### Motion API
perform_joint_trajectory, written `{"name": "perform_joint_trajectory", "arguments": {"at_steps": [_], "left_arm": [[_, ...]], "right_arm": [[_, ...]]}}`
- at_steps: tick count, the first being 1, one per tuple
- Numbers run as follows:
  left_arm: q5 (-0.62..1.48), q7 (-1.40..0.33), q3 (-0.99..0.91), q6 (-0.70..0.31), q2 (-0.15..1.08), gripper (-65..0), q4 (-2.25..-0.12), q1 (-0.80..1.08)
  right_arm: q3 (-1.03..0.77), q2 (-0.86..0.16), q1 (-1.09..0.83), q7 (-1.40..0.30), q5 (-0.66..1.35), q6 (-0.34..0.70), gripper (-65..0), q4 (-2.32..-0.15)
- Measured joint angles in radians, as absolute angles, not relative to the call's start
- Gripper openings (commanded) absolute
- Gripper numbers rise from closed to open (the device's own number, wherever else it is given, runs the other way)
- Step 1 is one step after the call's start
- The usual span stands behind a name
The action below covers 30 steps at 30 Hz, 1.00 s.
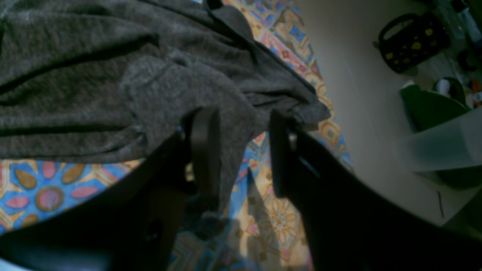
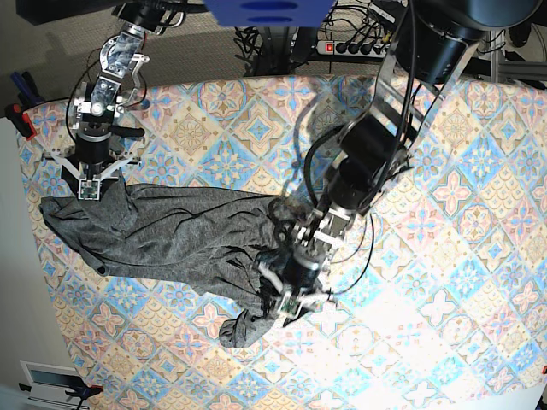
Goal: Layout the t-shirt on the table in an organized manner, then fold the t-shirt properly
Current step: 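Reach the left gripper to the bunched shirt body and grasp it, then pull the grasped shirt fabric away from the right gripper to stretch it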
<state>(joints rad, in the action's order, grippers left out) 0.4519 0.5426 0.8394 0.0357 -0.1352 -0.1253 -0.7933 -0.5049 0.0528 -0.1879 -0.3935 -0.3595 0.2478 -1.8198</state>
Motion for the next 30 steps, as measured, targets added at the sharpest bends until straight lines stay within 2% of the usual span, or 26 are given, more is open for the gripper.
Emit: {"name": "perform_joint_trajectory", "arguments": {"at_steps": [6,8,10,12,14,15,20,23,26,30], "left_arm": [[0.456,0.467,0.839,0.019,-0.091,-36.7,-0.155,-0.728],[0.458,0.409,0.838,-0.044,-0.050,-36.7,-0.241,-0.696],[0.465,0.314,0.837,-0.074,0.009,-36.8,-0.418,-0.638],[0.458,0.178,0.838,-0.118,0.103,-36.8,-0.688,-0.563],[0.457,0.054,0.824,-0.094,0.182,-36.8,-0.949,-0.500],[0.460,0.018,0.799,-0.097,0.205,-36.8,-1.039,-0.483],[0.457,-0.384,0.541,-0.042,0.232,-36.8,-1.387,-0.405],[0.459,-0.659,0.430,-0.052,0.229,-36.8,-1.430,-0.376],[0.445,-0.858,0.352,-0.067,0.224,-36.7,-1.430,-0.374],[0.448,-0.941,0.323,-0.145,0.224,-36.6,-1.435,-0.391]], "right_arm": [[-0.505,0.053,-0.183,-0.394,-0.360,0.247,-44.5,-1.820],[-0.505,0.053,-0.179,-0.394,-0.360,0.248,-44.5,-1.820],[-0.504,0.053,-0.180,-0.393,-0.359,0.247,-44.5,-1.820],[-0.501,0.054,-0.185,-0.395,-0.363,0.248,-44.5,-1.819],[-0.503,0.052,-0.188,-0.397,-0.360,0.247,-44.5,-1.818],[-0.503,0.053,-0.184,-0.399,-0.360,0.247,-44.5,-1.818],[-0.501,0.052,-0.177,-0.395,-0.360,0.247,-44.5,-1.818],[-0.483,0.052,-0.181,-0.394,-0.360,0.246,-44.5,-1.818],[-0.462,0.053,-0.187,-0.396,-0.360,0.249,-44.5,-1.816],[-0.459,0.052,-0.186,-0.394,-0.360,0.250,-44.5,-1.816]]}}
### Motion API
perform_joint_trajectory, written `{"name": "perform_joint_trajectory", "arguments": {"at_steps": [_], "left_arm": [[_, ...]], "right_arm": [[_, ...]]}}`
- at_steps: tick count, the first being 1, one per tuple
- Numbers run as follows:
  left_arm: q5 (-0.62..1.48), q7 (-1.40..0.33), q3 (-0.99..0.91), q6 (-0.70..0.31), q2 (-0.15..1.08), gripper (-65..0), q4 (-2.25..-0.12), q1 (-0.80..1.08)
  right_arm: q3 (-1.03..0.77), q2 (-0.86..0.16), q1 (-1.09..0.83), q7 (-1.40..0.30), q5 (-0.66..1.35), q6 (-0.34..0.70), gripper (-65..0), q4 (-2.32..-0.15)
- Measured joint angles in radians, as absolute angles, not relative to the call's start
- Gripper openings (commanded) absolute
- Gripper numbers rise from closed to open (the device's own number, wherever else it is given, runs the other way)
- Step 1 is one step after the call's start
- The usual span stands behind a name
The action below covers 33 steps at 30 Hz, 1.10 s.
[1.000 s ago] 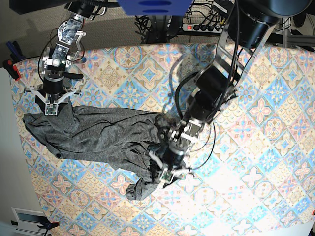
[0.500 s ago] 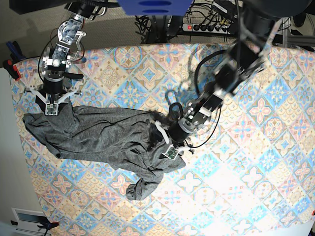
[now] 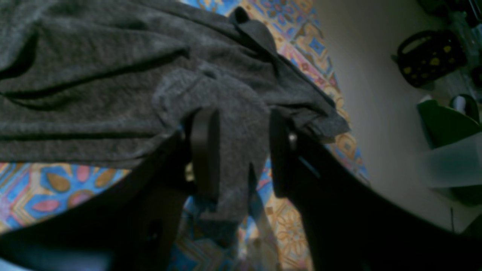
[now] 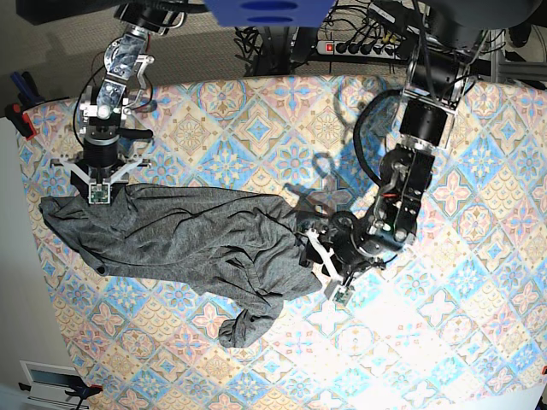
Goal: Layout the t-shirt on the table in an organized manner, then fold the t-shirt properly
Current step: 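Pull the grasped shirt fabric away from the right gripper to stretch it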
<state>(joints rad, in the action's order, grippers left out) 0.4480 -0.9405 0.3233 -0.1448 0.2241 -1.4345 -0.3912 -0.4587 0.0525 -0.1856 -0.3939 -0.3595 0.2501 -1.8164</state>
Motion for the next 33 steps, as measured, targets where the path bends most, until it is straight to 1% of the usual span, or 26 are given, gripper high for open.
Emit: {"name": "perform_joint_trajectory", "arguments": {"at_steps": [3,5,9,14,16,20,22,24,27,28,31,33], "left_arm": [[0.448,-1.008,0.329,-0.179,0.219,-36.5,-1.432,-0.387],[0.450,-1.024,0.331,-0.204,0.218,-36.5,-1.402,-0.383],[0.441,-1.033,0.333,-0.212,0.219,-36.7,-1.291,-0.382],[0.444,-1.026,0.333,-0.211,0.218,-36.6,-1.222,-0.380],[0.436,-0.999,0.333,-0.214,0.218,-36.6,-1.201,-0.380],[0.376,-0.869,0.346,-0.235,0.195,-37.7,-1.098,-0.404],[0.330,-0.774,0.421,-0.298,0.184,-42.4,-1.034,-0.432],[0.328,-0.731,0.478,-0.344,0.163,-48.8,-0.964,-0.466],[0.323,-0.704,0.477,-0.360,0.146,-60.6,-0.928,-0.476],[0.323,-0.693,0.466,-0.360,0.143,-62.9,-0.928,-0.471],[0.340,-0.670,0.450,-0.359,0.147,-61.7,-0.930,-0.453],[0.341,-0.702,0.445,-0.360,0.159,-62.1,-0.971,-0.435]], "right_arm": [[-0.460,0.052,-0.186,-0.394,-0.360,0.250,-44.5,-1.816],[-0.461,0.053,-0.188,-0.394,-0.360,0.250,-44.5,-1.816],[-0.465,0.052,-0.188,-0.394,-0.360,0.250,-44.5,-1.816],[-0.465,0.053,-0.205,-0.398,-0.360,0.250,-44.5,-1.815],[-0.465,0.053,-0.205,-0.397,-0.360,0.249,-44.5,-1.814],[-0.464,0.053,-0.202,-0.394,-0.360,0.249,-44.5,-1.814],[-0.464,0.053,-0.202,-0.394,-0.360,0.250,-44.5,-1.814],[-0.463,0.053,-0.202,-0.394,-0.360,0.250,-44.5,-1.814],[-0.463,0.053,-0.202,-0.397,-0.360,0.248,-44.5,-1.814],[-0.464,0.053,-0.201,-0.394,-0.360,0.248,-44.5,-1.814],[-0.466,0.053,-0.202,-0.395,-0.360,0.250,-44.5,-1.816],[-0.467,0.052,-0.202,-0.395,-0.360,0.247,-44.5,-1.816]]}}
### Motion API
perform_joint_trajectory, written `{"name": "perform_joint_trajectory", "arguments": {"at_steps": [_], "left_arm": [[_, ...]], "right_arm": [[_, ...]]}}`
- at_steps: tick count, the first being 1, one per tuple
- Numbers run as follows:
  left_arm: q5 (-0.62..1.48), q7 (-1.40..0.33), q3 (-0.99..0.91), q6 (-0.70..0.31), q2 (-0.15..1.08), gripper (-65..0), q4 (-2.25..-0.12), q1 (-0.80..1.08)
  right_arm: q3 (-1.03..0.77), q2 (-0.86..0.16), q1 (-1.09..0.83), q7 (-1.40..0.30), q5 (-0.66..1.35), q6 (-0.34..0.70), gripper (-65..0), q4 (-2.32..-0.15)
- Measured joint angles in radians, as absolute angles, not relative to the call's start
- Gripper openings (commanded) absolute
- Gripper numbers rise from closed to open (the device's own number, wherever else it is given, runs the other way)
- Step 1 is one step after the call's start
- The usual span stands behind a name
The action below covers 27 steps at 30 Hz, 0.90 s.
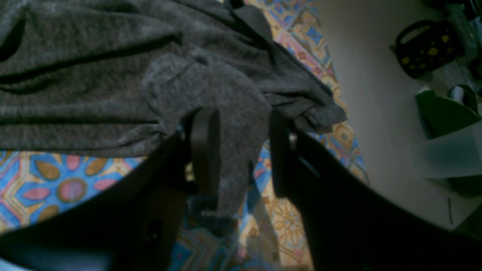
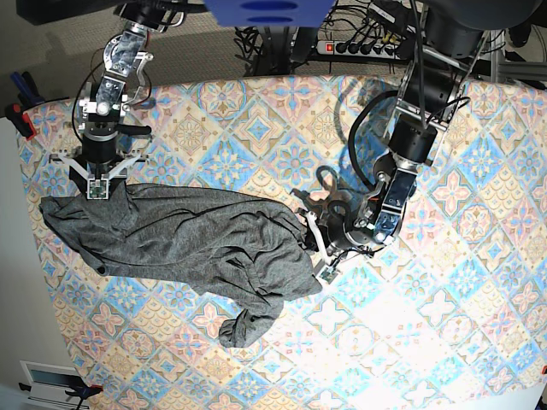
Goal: Layout the t-shirt on the table in an organized manner, then fold the t-shirt properly
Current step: 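Pull the grasped shirt fabric away from the right gripper to stretch it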
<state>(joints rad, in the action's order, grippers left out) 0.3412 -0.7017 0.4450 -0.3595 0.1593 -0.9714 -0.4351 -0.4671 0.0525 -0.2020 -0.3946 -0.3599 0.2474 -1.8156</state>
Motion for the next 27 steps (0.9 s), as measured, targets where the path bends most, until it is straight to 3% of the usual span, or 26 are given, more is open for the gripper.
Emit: {"name": "perform_joint_trajectory", "arguments": {"at_steps": [9,19,27], "left_arm": [[0.373,-0.962,0.149,-0.419,0.327,-62.2,-1.354,-0.160],[0.388,-0.945,0.018,-0.424,0.398,-62.2,-1.383,-0.064],[0.390,-0.928,-0.150,-0.562,0.506,-62.2,-1.386,0.057]], "right_arm": [[-0.467,0.052,-0.205,-0.395,-0.360,0.249,-44.5,-1.816],[-0.466,0.052,-0.201,-0.394,-0.360,0.249,-44.5,-1.818],[-0.470,0.053,-0.205,-0.393,-0.360,0.251,-44.5,-1.818]]}}
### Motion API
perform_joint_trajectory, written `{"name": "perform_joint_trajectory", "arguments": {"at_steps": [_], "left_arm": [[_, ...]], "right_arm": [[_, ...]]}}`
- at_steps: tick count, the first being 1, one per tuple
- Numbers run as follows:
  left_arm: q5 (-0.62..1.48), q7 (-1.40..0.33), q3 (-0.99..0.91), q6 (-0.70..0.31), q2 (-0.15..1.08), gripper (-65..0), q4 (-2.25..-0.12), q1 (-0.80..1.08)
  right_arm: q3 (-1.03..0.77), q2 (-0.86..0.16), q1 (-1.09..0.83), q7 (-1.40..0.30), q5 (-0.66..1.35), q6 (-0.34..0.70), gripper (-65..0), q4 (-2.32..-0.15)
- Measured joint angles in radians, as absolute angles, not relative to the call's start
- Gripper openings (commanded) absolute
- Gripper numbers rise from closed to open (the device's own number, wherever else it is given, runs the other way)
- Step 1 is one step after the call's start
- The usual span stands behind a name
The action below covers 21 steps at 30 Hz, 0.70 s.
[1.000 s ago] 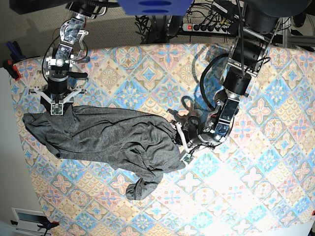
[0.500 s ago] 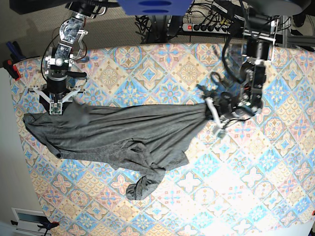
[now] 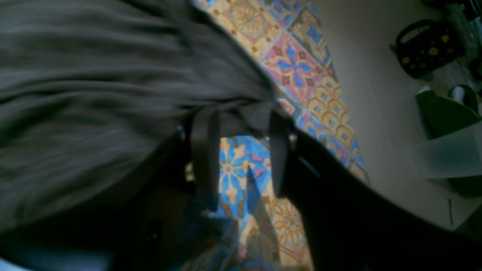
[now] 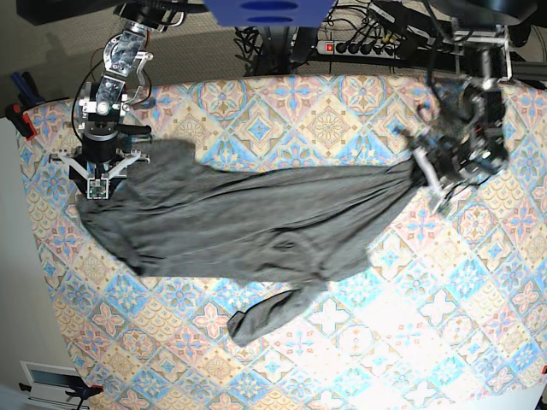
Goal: Layout the t-shirt on the table in an organized manner, then fold the t-shirt properly
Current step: 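Pull the grasped shirt fabric away from the right gripper to stretch it, then release the shirt and move the left gripper to the shirt's middle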
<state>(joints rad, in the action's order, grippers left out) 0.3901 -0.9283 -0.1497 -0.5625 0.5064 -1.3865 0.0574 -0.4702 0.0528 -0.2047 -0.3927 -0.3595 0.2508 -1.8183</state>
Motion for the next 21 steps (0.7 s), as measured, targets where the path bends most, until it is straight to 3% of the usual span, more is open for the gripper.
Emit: {"name": "perform_joint_trajectory", "arguments": {"at_steps": [7,15,21], "left_arm": [[0.397,-0.843,-0.131,-0.575,0.565,-60.7,-1.398,0.137],[0.337,-0.933,-0.135,-0.565,0.553,-41.3,-1.572,0.209],[0.324,-0.977,-0.342,-0.576,0.447,-31.9,-1.866,0.262]], "right_arm": [[-0.487,0.052,-0.205,-0.394,-0.360,0.244,-44.5,-1.819],[-0.485,0.053,-0.205,-0.395,-0.360,0.251,-44.5,-1.819],[-0.487,0.053,-0.220,-0.394,-0.359,0.250,-44.5,-1.819]]}}
